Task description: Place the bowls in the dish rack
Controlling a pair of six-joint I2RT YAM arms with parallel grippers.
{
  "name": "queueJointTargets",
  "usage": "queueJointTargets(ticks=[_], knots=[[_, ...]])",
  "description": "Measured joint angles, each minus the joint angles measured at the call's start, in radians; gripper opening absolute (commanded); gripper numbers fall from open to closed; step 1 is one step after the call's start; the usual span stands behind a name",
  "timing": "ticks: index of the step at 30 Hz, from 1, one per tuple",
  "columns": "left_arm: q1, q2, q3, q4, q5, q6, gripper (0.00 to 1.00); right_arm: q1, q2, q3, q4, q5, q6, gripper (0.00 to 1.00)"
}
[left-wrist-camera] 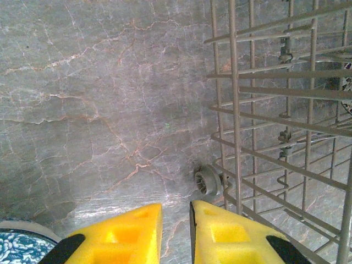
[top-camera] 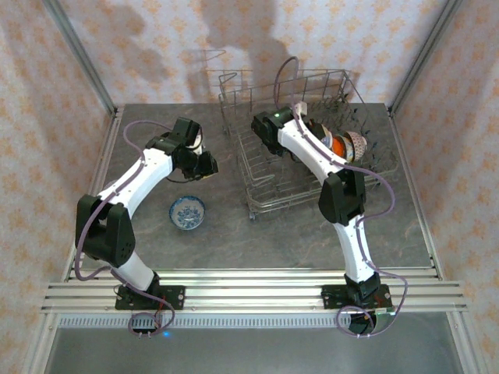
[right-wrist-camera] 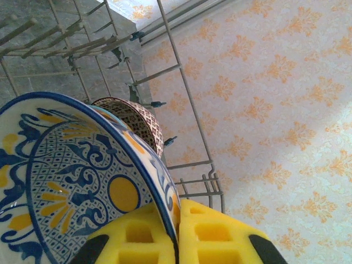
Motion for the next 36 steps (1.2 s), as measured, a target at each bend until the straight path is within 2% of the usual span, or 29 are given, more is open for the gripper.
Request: queueJointTargets(ticks=[9,15,21,22,24,25,36], knots=[[0.005,-0.012,-0.018,0.002,-0.001,0.000,0.21,0.048,0.028,-0.019,-0.033,0.027,-0.007,0.00],[0.014,-0.020,-0.018,0.001,-0.012,0.002,0.22,0.061,0.131,0.052,-0.089,0.073,0.005,0.00],[0.033,-0.040,-0.024,0.000,-0.016,0.015,0.21,0.068,0.140,0.048,-0.091,0.081,0.005,0.00],[0.036,-0.045,-0.027,-0.001,-0.017,0.016,0.21,0.068,0.140,0.048,-0.092,0.080,0.005,0.02],[0.042,-0.053,-0.030,-0.004,-0.019,0.018,0.22,0.068,0.140,0.048,-0.092,0.077,0.005,0.17],[0.043,-0.056,-0.030,-0.004,-0.021,0.018,0.22,0.068,0.140,0.048,-0.092,0.073,0.010,0.20],[0.056,-0.090,-0.045,-0.018,-0.039,0.019,0.22,0.069,0.139,0.047,-0.089,-0.089,-0.017,0.33]])
